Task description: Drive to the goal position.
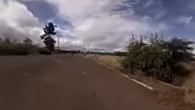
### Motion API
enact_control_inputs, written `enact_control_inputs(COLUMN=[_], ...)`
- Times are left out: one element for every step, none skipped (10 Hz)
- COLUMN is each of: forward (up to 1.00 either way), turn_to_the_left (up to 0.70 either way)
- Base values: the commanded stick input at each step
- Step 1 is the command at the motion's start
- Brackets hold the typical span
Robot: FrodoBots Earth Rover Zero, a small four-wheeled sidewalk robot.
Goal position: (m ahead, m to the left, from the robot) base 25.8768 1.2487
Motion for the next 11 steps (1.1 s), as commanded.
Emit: enact_control_inputs(forward=[0.70,0.70,0.70,0.70,0.70,0.70,0.70,0.70,0.70,0.70,0.70], turn_to_the_left=[0.35,0.35,0.35,0.35,0.35,0.35,0.35,0.20,0.00,0.00,0.00])
